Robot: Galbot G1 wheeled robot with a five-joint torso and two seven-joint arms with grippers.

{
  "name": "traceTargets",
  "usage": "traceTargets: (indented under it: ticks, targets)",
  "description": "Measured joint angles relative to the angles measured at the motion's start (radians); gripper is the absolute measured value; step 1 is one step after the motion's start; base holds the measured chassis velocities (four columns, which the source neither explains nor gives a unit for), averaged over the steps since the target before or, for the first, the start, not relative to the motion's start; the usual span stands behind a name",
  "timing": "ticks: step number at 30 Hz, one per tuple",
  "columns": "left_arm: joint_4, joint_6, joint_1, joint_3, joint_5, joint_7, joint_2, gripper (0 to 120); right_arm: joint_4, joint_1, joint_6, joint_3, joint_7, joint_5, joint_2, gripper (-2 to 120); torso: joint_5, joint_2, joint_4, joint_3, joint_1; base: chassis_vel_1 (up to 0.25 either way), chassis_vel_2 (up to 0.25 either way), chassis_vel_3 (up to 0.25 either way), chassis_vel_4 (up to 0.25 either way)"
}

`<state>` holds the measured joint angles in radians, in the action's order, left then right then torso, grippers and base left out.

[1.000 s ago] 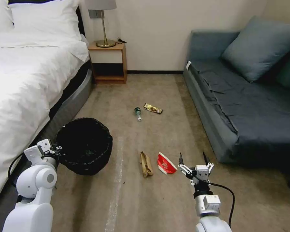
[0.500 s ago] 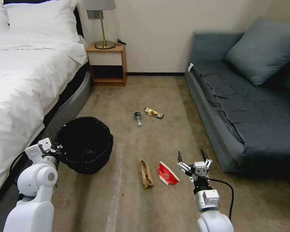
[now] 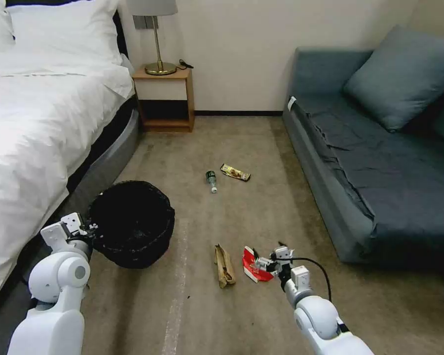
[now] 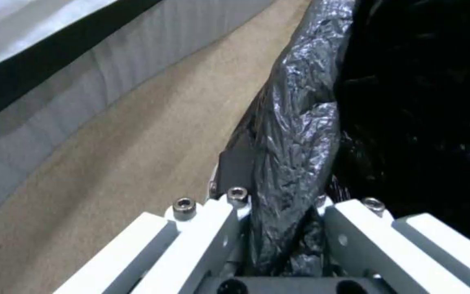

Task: Pick up the trash bin, then pick up the garbage on the floor and place it into the trash bin.

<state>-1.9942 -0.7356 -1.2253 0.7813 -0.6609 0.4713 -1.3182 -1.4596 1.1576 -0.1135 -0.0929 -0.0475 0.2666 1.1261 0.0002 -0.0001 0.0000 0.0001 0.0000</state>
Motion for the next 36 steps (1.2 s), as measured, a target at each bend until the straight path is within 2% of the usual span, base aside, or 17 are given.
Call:
traceTargets:
  ticks: [2, 5, 9, 16, 20, 21, 25, 26, 29, 30, 32, 33, 36]
  targets:
    - [-0.002, 0.0, -0.002, 0.0, 0.001, 0.0, -0.001, 3, 0.01, -0.005, 0.003, 0.006, 0.0, 0.0, -0.004, 100, 0.0, 0.0, 0.0, 0.0, 0.0, 0.0, 0.0, 0.0, 0.0]
    - [-0.012, 0.0, -0.013, 0.007, 0.01, 0.001, -0.015, 3, 0.106, -0.057, 0.034, 0.079, 0.006, 0.008, -0.049, 100, -0.0001, 0.0, -0.0001, 0.0, 0.0, 0.0, 0.0, 0.0, 0.0]
    - [-0.014, 0.0, -0.021, 0.014, 0.017, 0.001, -0.023, 3, 0.156, -0.084, 0.055, 0.113, 0.009, 0.008, -0.054, 100, -0.0001, 0.0, -0.0001, 0.0, 0.0, 0.0, 0.0, 0.0, 0.0]
    - [-0.016, 0.002, -0.028, 0.019, 0.029, 0.001, -0.037, 3, 0.218, -0.103, 0.092, 0.164, 0.012, -0.01, -0.043, 88, -0.0001, 0.0, -0.0001, 0.0, 0.0, 0.0, 0.0, 0.0, 0.0]
    - [-0.017, 0.005, -0.03, 0.019, 0.035, 0.001, -0.04, 3, 0.252, -0.107, 0.12, 0.181, 0.011, -0.028, -0.021, 72, -0.0001, 0.0, -0.0001, 0.0, 0.0, 0.0, 0.0, 0.0, 0.0]
    - [-0.017, 0.005, -0.03, 0.019, 0.035, 0.001, -0.04, 3, 0.252, -0.107, 0.12, 0.181, 0.011, -0.028, -0.021, 72, -0.0001, 0.0, -0.0001, 0.0, 0.0, 0.0, 0.0, 0.0, 0.0]
    - [-0.017, 0.008, -0.033, 0.02, 0.037, 0.0, -0.038, 3, 0.269, -0.109, 0.137, 0.189, 0.008, -0.041, -0.011, 54, -0.0002, 0.0, -0.0001, 0.0, 0.0, 0.0, 0.0, 0.0, 0.0]
    - [-0.017, 0.008, -0.033, 0.02, 0.037, 0.0, -0.038, 3, 0.269, -0.109, 0.137, 0.189, 0.008, -0.041, -0.011, 54, -0.0002, 0.0, -0.0001, 0.0, 0.0, 0.0, 0.0, 0.0, 0.0]
    - [-0.014, 0.011, -0.033, 0.019, 0.039, -0.001, -0.037, 3, 0.282, -0.11, 0.15, 0.19, 0.002, -0.048, -0.003, 40, -0.0002, 0.0, -0.0001, 0.0, 0.0, 0.0, 0.0, 0.0, 0.0]
    - [-0.014, 0.011, -0.033, 0.019, 0.039, -0.001, -0.037, 3, 0.282, -0.11, 0.15, 0.19, 0.002, -0.048, -0.003, 40, -0.0002, 0.0, -0.0001, 0.0, 0.0, 0.0, 0.0, 0.0, 0.0]
    - [-0.008, 0.014, -0.033, 0.018, 0.045, -0.003, -0.037, 3, 0.284, -0.111, 0.156, 0.189, -0.003, -0.05, -0.002, 28, -0.0003, 0.0, 0.0, 0.0, 0.0, 0.0, 0.0, 0.0, 0.0]
    - [-0.008, 0.014, -0.033, 0.018, 0.045, -0.003, -0.037, 3, 0.284, -0.111, 0.156, 0.189, -0.003, -0.05, -0.002, 28, -0.0003, 0.0, 0.0, 0.0, 0.0, 0.0, 0.0, 0.0, 0.0]
    - [-0.002, 0.015, -0.029, 0.014, 0.048, -0.006, -0.038, 3, 0.284, -0.11, 0.163, 0.187, -0.005, -0.05, -0.008, 14, -0.0002, 0.0, -0.0001, 0.0, 0.0, 0.0, 0.0, 0.0, 0.0]
